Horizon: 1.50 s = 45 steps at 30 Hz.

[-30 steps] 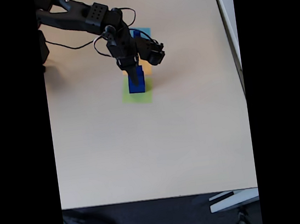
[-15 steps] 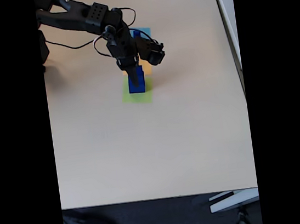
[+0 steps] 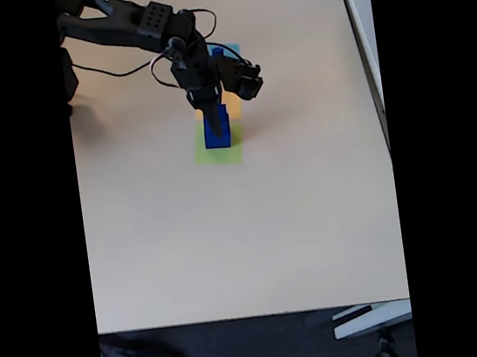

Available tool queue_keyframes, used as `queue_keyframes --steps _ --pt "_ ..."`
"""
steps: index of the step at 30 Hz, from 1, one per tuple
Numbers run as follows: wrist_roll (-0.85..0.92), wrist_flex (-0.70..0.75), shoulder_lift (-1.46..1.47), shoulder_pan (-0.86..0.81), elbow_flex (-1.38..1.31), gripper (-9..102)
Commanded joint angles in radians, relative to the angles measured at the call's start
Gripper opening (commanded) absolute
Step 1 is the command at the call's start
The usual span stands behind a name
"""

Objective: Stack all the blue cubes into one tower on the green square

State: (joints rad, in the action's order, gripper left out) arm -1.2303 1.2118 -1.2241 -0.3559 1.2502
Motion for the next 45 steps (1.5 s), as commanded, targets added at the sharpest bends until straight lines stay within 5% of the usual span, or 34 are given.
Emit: queue_keyframes --steps 1,25,45 --pt "0.012 -0.006 -0.144 0.012 -0.035 35" --pt "0.02 -0.018 -0.232 0.153 -0.106 40" --pt "-0.293 -0.141 -0.081 0.508 -0.245 38"
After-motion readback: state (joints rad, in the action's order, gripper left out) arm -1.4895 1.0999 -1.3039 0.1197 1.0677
